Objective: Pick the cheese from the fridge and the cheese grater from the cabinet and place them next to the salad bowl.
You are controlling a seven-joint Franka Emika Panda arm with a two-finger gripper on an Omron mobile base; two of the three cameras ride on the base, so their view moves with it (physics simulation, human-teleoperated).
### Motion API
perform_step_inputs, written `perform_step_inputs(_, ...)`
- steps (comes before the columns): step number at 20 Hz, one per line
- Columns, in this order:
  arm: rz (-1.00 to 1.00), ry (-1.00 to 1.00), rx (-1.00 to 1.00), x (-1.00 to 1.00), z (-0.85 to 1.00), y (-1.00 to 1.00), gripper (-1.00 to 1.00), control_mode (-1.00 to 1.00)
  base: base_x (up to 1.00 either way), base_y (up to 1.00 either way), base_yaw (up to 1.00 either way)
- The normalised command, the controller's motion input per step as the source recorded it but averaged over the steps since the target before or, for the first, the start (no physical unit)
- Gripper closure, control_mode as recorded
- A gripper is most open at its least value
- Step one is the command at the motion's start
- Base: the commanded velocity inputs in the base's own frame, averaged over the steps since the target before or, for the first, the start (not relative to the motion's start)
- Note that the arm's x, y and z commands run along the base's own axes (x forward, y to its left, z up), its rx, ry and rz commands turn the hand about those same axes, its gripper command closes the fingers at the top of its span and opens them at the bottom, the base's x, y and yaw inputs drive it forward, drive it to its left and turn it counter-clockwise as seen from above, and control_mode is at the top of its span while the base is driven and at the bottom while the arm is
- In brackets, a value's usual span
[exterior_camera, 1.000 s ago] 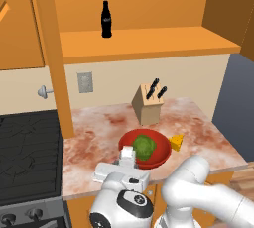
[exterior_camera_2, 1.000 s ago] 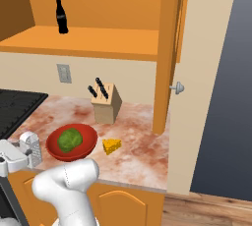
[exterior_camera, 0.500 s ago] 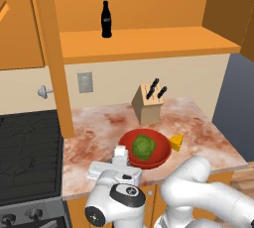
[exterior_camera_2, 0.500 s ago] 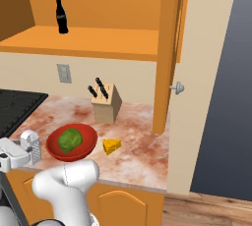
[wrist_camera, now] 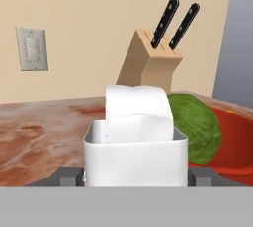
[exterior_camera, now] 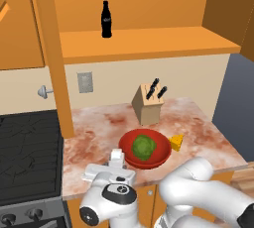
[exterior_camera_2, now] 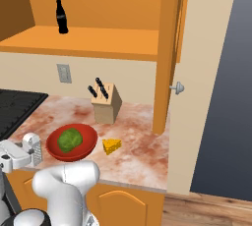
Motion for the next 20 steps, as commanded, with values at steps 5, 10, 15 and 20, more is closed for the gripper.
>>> perform_step_inputs(5,0.00,0.00,0.00,0.23,-0.24,0.03,1.00,-1.00,0.00,0.00,0.00)
perform_step_inputs(10,0.00,-0.01,0.00,0.20,-0.22,0.01,1.00,-1.00,0.00,0.00,0.00)
perform_step_inputs(15,0.00,-0.06,0.00,0.14,-0.15,0.00,-1.00,-1.00,0.00,0.00,0.00)
perform_step_inputs(20,0.00,-0.12,0.00,0.00,-0.02,-0.09,-1.00,-1.00,0.00,0.00,0.00)
